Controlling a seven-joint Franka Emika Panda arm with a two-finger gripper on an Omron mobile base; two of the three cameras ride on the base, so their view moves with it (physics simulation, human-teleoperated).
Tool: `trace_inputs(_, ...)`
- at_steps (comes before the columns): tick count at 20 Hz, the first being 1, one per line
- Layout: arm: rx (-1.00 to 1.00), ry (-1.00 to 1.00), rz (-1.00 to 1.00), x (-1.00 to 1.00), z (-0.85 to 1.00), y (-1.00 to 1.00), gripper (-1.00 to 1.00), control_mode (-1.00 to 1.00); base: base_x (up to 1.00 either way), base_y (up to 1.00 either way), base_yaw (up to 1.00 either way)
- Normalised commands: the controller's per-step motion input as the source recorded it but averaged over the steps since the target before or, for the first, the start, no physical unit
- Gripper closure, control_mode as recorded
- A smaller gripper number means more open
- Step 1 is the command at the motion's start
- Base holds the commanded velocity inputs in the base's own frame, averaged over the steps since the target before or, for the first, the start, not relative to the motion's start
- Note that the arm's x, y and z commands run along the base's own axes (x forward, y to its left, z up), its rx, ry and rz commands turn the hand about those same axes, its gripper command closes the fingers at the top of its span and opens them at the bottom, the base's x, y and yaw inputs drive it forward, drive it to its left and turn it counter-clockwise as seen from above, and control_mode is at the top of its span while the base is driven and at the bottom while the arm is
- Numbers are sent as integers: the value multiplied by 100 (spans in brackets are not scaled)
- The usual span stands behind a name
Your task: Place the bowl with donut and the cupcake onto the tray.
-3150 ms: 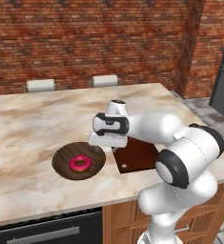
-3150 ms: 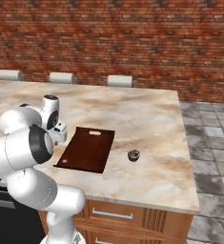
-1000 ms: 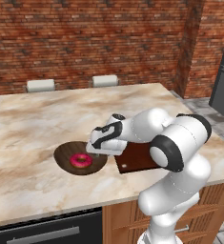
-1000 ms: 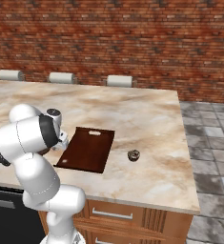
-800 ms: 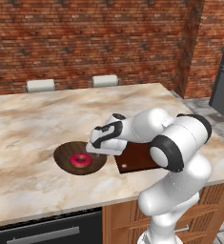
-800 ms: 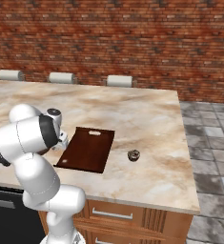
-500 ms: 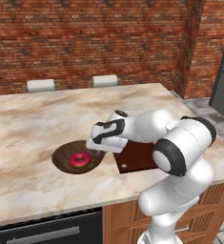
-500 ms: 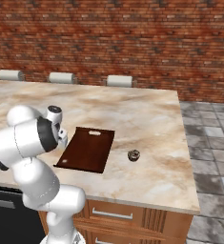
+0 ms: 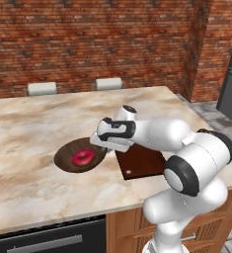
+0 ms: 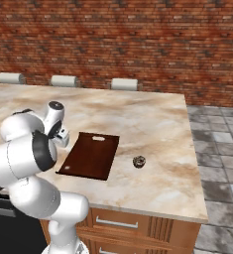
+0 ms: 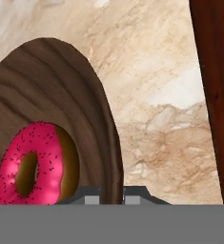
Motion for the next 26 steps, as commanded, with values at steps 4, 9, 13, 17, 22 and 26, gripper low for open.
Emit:
trace_inputs(4, 2, 0, -23, 0, 47, -6, 100, -100, 0, 0, 0)
trace_inputs(9, 2, 0, -24, -1, 44, -14, 100, -100, 0, 0, 0)
trace_inputs(13, 5, 0, -19, -3, 35, -36, 100, -100, 0, 0, 0)
trace_inputs(17, 8, -1, -11, -14, 18, -52, 100, -100, 0, 0, 0)
trace_inputs(22, 1, -7, -9, -6, 0, -56, 100, -100, 0, 0, 0)
trace_inputs(26, 0, -9, -9, -7, 0, -58, 100, -100, 0, 0, 0)
